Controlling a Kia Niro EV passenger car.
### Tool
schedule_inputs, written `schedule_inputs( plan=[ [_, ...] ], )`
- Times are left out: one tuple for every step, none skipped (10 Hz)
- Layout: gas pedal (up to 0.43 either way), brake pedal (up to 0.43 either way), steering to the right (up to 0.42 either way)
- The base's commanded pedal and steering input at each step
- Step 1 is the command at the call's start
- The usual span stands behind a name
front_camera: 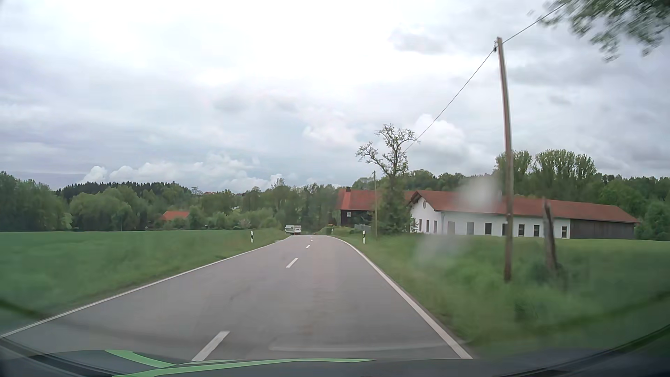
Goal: Follow the waypoints while adhering to traffic rules and regulations
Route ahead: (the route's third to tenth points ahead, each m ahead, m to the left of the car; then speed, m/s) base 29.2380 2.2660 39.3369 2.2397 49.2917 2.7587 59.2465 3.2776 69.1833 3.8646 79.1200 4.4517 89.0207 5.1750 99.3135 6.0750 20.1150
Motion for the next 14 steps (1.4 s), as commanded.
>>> schedule_inputs(
  plan=[
    [0.0, 0.0, -0.004],
    [0.0, 0.0, -0.004],
    [0.0, 0.0, -0.004],
    [0.0, 0.0, -0.004],
    [0.0, 0.0, -0.004],
    [0.0, 0.0, -0.004],
    [0.0, 0.0, -0.004],
    [0.0, 0.0, -0.004],
    [0.0, 0.0, -0.004],
    [0.0, 0.0, -0.004],
    [0.0, 0.0, -0.004],
    [0.0, 0.0, -0.004],
    [0.0, 0.0, -0.004],
    [0.0, 0.0, -0.004]
  ],
)
